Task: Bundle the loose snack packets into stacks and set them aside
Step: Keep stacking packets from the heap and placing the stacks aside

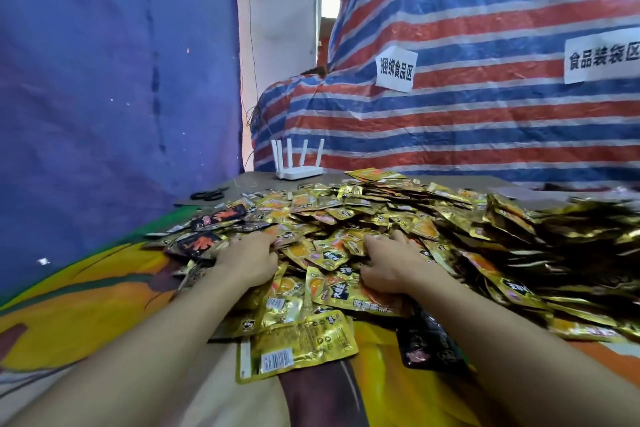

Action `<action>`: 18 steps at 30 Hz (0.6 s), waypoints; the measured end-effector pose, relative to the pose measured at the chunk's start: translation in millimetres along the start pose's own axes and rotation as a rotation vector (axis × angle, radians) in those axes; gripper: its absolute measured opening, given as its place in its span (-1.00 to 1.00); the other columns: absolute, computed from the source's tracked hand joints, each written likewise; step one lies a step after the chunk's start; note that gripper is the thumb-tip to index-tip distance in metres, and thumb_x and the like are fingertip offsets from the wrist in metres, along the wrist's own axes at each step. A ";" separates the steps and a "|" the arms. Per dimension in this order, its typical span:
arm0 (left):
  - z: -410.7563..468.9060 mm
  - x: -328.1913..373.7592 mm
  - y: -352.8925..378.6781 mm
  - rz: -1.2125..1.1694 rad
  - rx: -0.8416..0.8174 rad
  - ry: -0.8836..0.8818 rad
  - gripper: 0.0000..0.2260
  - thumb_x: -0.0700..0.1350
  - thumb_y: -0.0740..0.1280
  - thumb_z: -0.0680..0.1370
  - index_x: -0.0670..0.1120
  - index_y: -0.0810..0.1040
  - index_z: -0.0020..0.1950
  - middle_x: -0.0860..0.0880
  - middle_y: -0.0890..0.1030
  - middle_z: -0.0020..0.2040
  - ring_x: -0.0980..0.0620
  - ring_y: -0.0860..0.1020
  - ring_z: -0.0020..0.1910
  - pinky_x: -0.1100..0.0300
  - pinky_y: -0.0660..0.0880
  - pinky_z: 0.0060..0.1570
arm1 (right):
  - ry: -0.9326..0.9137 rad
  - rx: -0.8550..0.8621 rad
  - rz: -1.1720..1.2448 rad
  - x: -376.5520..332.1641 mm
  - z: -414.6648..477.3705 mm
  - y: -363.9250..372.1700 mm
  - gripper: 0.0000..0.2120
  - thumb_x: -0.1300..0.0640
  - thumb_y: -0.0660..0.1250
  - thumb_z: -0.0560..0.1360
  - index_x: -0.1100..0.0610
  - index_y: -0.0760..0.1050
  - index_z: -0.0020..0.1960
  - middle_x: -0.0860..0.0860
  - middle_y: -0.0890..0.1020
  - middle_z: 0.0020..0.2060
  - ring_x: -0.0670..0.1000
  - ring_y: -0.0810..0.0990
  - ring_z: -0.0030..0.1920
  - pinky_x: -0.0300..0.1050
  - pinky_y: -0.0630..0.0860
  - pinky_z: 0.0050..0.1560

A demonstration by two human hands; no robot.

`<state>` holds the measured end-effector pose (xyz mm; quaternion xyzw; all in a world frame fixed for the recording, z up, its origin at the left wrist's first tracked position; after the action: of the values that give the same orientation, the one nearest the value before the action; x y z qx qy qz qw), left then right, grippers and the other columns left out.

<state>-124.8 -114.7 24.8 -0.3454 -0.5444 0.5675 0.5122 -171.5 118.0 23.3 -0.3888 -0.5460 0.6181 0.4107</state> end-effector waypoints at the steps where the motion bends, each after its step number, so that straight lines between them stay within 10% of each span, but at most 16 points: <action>1: -0.5 1.7 -0.9 0.021 0.064 0.009 -0.56 -0.04 0.15 0.65 0.18 0.32 0.54 -0.04 0.47 0.44 -0.20 0.43 0.39 -0.16 0.42 0.27 | -0.021 0.034 -0.036 -1.6 -2.7 -2.4 -0.69 0.02 0.26 0.53 0.11 0.43 0.23 0.11 0.53 0.29 0.21 0.32 0.39 0.24 0.31 0.42; 5: -3.5 5.2 -10.8 -0.017 0.243 0.001 -0.77 -0.09 0.19 0.68 0.01 0.59 0.24 -0.07 0.63 0.19 -0.20 0.58 0.18 -0.03 0.48 0.07 | -0.108 0.124 -0.040 -5.8 -12.7 -10.8 -0.81 0.27 0.26 0.52 0.17 0.56 0.10 0.11 0.62 0.03 0.16 0.42 0.19 0.01 0.44 0.02; 9: -14.3 7.9 -22.5 -0.041 0.405 0.018 -0.89 -0.11 0.21 0.68 -0.06 0.46 -0.04 -0.08 0.64 0.02 -0.20 0.60 0.00 0.03 0.37 -0.16 | -0.183 0.165 0.056 -1.4 -19.9 -22.6 -0.70 0.41 0.23 0.43 0.23 0.64 0.04 0.16 0.68 -0.09 0.17 0.60 -0.01 0.08 0.60 -0.05; 18: -34.3 39.9 -73.0 -0.699 0.663 0.117 -0.86 -0.09 0.37 0.61 -0.06 0.45 -0.08 0.06 0.52 -0.18 0.15 0.51 -0.27 0.30 0.36 -0.35 | -0.173 0.371 0.774 36.1 -47.1 -59.4 -0.90 0.16 0.56 0.44 0.07 0.74 -0.04 -0.03 0.74 -0.25 -0.05 0.70 -0.24 -0.25 0.62 -0.22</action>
<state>-86.7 -76.0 96.6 0.0087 -0.3878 0.4839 0.7845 -135.8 172.3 76.4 -0.4310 -0.2722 0.8445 0.1644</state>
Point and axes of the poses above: each hand's wrist, its own z-axis towards the middle knuckle, its own y-axis out of the palm, x = y × z, the point moved 5 cm from there along z, towards the middle knuckle
